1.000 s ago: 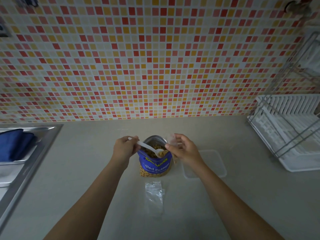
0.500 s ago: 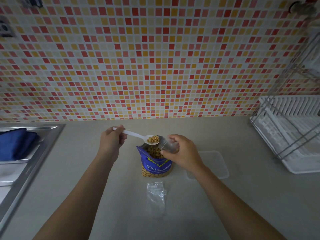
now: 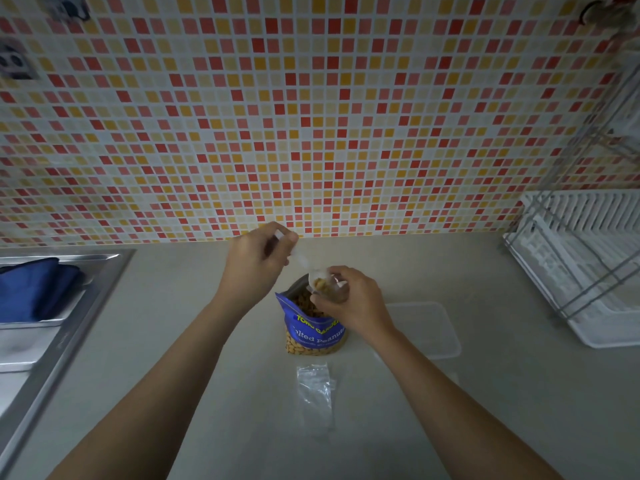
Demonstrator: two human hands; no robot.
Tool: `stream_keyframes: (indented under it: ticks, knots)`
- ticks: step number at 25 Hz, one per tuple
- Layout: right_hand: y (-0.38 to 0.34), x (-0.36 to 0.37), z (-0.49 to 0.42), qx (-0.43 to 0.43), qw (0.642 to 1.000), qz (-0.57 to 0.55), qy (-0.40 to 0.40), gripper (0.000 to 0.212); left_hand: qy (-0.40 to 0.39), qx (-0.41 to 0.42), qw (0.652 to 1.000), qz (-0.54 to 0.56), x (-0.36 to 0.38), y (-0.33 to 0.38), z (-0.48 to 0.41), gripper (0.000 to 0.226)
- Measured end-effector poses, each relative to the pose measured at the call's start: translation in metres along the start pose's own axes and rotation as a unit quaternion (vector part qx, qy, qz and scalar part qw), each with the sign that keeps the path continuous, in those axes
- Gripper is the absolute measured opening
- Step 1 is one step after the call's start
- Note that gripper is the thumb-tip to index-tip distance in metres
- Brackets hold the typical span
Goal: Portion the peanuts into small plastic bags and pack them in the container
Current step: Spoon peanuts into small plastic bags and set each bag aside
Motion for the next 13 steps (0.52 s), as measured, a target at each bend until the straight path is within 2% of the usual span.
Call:
stream_keyframes:
  ticks: [2,3,5,7,9,11,13]
  knots:
    - [-0.001,0.001,-0.001,0.009,1.0,-0.013,0.002,0.05,-0.029,0.13,0.989,-0.059,0.0,0.017,0.006,0.023]
    - [-0.002,0.001,-0.001,0.012,1.0,-0.021,0.006,0.05,-0.032,0.165,0.983,-0.07,-0.001,0.022,0.007,0.025]
    - [-0.004,-0.001,-0.001,0.017,0.999,-0.032,0.013,0.05,0.012,0.176,0.982,-0.067,-0.007,0.023,0.007,0.027]
    - [-0.004,-0.006,0.0,0.026,0.999,-0.041,0.016,0.05,0.097,0.087,0.991,-0.005,-0.02,0.014,0.005,0.022]
    - [-0.002,-0.014,0.003,0.033,0.998,-0.051,0.024,0.047,0.157,-0.046,0.98,0.111,-0.025,-0.004,0.005,0.019]
    - [0.001,-0.024,0.009,0.021,0.997,-0.053,0.054,0.042,0.164,-0.125,0.968,0.146,-0.018,-0.023,0.009,0.02]
    - [0.004,-0.031,0.014,0.006,0.995,-0.052,0.09,0.039,0.112,-0.174,0.973,0.103,0.003,-0.041,0.018,0.022]
Point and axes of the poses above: each hand's wrist, its own z-axis away from the middle knuckle, its own x-axis out of the palm, y = z × x, the point moved 4 cm from there along -z, towards the middle knuckle, and after that the axes turned 3 degrees about x, right-handed, at the moved point
